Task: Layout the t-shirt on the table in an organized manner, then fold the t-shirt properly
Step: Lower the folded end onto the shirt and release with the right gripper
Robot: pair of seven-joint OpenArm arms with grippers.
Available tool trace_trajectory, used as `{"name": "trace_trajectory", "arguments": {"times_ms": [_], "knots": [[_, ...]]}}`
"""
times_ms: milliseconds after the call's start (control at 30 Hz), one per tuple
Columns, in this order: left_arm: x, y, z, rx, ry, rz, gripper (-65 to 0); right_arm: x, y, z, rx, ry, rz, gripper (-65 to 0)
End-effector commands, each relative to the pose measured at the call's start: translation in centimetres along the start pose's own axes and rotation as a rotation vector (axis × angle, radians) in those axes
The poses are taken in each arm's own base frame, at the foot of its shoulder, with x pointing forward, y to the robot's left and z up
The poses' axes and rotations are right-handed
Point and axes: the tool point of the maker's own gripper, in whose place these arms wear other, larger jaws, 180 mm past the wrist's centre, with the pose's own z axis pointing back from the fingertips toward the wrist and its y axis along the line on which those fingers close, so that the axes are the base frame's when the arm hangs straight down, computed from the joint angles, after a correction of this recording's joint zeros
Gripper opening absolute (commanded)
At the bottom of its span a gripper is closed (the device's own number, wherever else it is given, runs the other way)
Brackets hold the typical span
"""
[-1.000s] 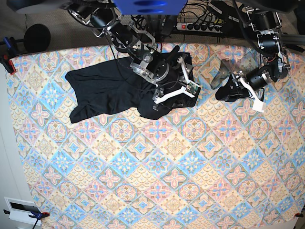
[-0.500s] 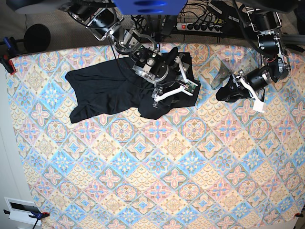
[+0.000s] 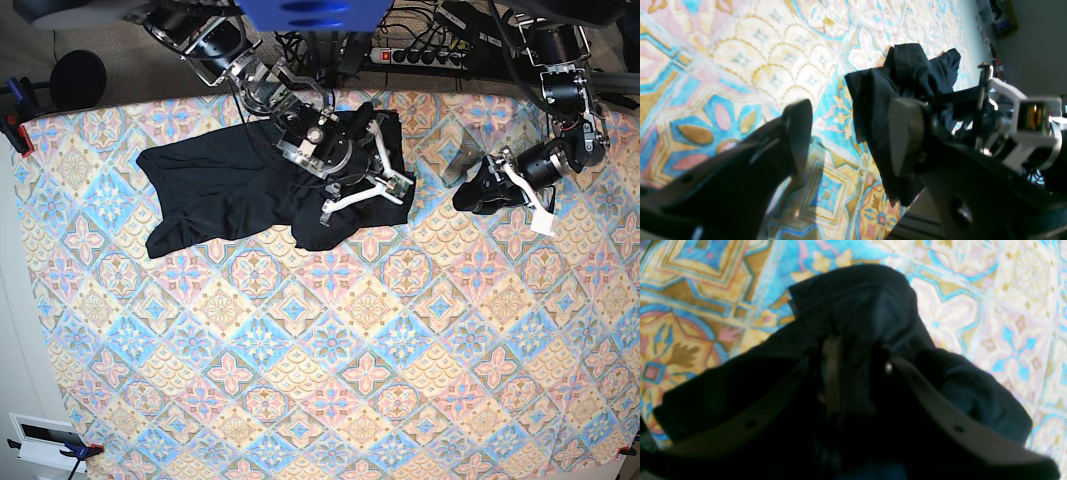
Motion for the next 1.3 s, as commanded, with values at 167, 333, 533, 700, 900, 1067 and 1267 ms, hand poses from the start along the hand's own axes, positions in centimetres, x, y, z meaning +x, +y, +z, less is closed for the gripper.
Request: {"name": "trace_trajectory", "arguments": {"times_ms": [167,333,533,700,900,1067,1267], "knots": [[1.5,-0.3,0.5,-0.012,-0.043,-0.026,-31.1,3.7,-3.8,2.4,-0.109,-0.115,-0.016,-50.2],[1.5,-0.3,0.5,-0.012,-0.043,-0.026,-31.1,4.0,-3.9,2.6,-0.113,-0.125,-0.014,-47.7],[1.5,-0.3,0.5,-0.012,-0.043,-0.026,-31.1,3.7,-4.5,2.6,-0.125,-0.119,-0.029,-48.0],[1.5,-0.3,0.5,-0.012,-0.043,-0.026,-31.1,2.6,-6.3,2.7,-0.161,-0.098,-0.067,-53.8],[1.5,-0.3,0.5,-0.01,-0.041,-0.025,-31.1,2.3,-5.9,2.7,-0.155,-0.092,-0.067,-53.2],[1.4,-0.3,0.5,-0.01,-0.04,-0.024,-31.1,1.7,-4.7,2.8,-0.134,-0.083,-0.08,-47.4],[1.1,0.0,0.4,0.006,-0.026,-0.031,-31.1,1.6,-4.4,2.7,-0.129,-0.081,-0.082,-42.7]]}}
